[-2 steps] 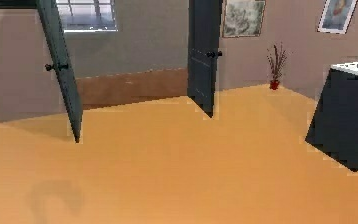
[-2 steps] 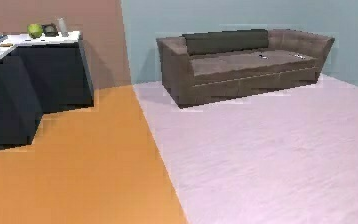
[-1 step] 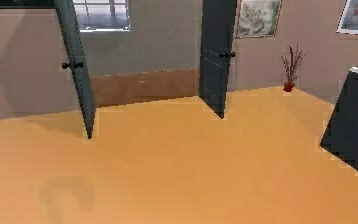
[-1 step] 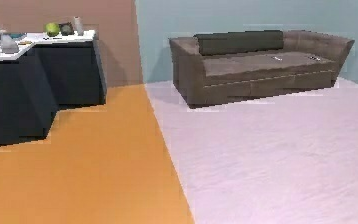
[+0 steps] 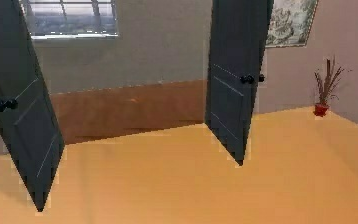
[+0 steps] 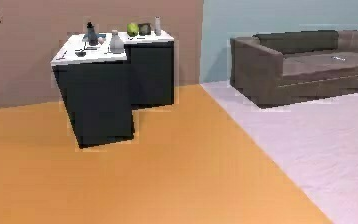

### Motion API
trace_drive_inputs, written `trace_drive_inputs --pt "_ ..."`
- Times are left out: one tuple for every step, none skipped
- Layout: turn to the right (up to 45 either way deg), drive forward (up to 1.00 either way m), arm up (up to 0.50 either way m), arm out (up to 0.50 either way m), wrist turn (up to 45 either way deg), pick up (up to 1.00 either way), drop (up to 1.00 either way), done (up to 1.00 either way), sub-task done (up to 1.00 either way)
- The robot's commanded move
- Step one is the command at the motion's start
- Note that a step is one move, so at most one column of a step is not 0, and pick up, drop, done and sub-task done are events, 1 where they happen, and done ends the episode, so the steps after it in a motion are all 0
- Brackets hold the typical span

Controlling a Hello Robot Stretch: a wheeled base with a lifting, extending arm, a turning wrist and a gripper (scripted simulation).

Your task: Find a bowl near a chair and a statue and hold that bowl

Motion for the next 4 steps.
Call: trace_drive_inputs --pt "0.0 1.0 0.0 0.0 0.0 0.0 0.0 0.0 0.0" --pt "0.0 0.8 0.0 0.0 0.0 0.0 0.0 0.0 0.0" --pt "3.0 0.0 0.0 0.0 0.0 0.0 0.0 0.0 0.0" --pt "-45.0 0.0 0.0 0.0 0.0 0.0 0.0 0.0 0.0"
